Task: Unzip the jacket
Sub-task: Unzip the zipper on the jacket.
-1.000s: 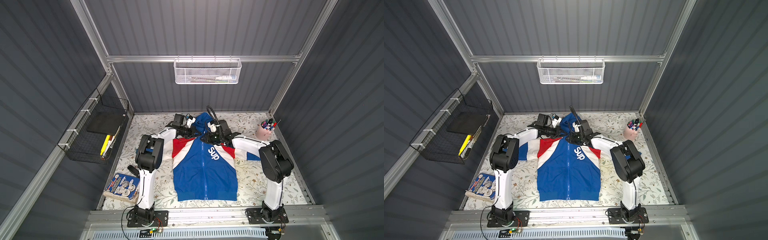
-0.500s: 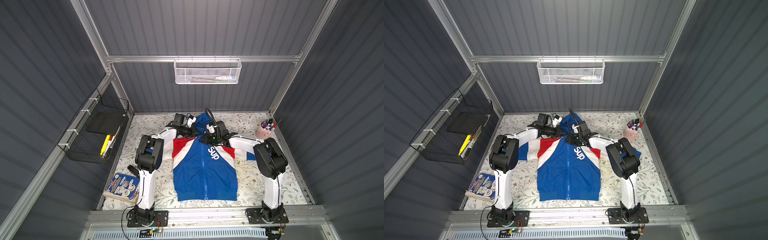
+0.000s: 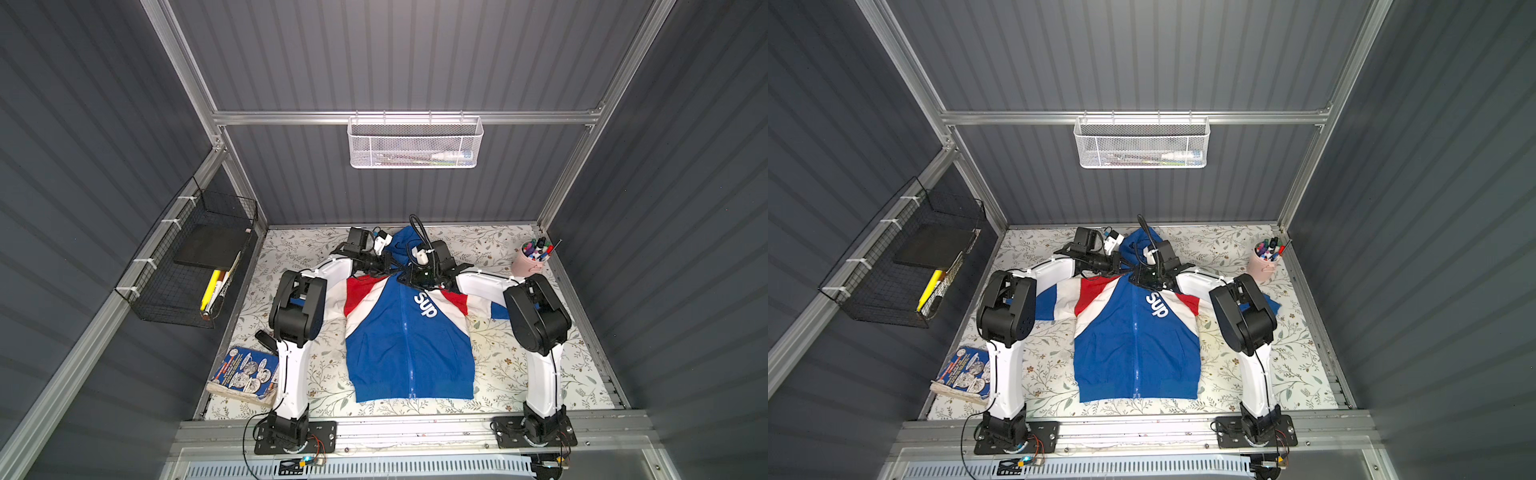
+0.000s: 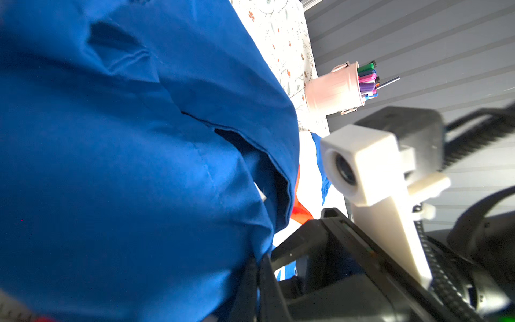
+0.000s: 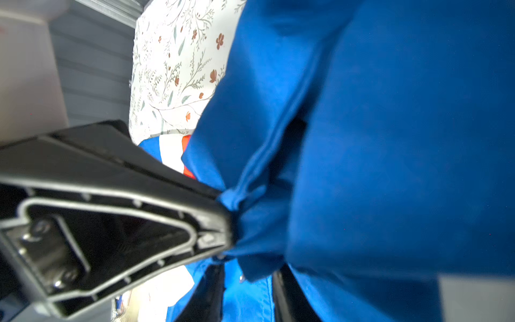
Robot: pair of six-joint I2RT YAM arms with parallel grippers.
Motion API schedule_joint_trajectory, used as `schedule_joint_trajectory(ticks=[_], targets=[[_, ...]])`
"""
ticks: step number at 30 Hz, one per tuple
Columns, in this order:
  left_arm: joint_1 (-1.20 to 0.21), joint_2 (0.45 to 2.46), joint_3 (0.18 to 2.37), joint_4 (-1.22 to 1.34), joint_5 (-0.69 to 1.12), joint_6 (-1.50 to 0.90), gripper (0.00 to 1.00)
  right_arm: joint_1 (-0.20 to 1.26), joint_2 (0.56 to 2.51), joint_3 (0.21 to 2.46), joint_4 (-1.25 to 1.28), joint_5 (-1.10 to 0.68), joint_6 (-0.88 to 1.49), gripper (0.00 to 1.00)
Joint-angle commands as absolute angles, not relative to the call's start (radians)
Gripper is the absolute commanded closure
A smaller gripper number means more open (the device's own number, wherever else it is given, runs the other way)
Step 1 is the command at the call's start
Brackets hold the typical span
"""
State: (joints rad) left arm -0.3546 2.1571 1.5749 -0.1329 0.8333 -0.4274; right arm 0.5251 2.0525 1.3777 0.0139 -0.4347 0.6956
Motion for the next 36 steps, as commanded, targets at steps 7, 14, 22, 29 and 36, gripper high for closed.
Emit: schedule_joint_trajectory(ticks=[7, 14, 22, 29, 36], targets=[[-0.364, 2.106, 1.560, -0.145, 0.881, -0.419, 1.00, 0.513, 2.058, 1.375, 0.047, -0.428, 0.699, 0.85], [-0.363, 2.109, 1.562, -0.144, 0.878, -0.417, 1.00, 0.506, 2.038, 1.352, 0.039, -0.416, 0.684, 0.97], [-0.364, 2.112, 1.560, -0.147, 0.877, -0.413, 1.00, 0.506, 2.016, 1.363, -0.028, -0.378, 0.617, 1.00], [-0.364, 2.118, 1.562, -0.160, 0.873, -0.399, 1.00, 0.505, 1.991, 1.422, -0.181, -0.326, 0.440, 1.00], [-0.364, 2.128, 1.565, -0.163, 0.873, -0.390, 1.00, 0.505, 1.962, 1.459, -0.308, -0.250, 0.219, 1.00]])
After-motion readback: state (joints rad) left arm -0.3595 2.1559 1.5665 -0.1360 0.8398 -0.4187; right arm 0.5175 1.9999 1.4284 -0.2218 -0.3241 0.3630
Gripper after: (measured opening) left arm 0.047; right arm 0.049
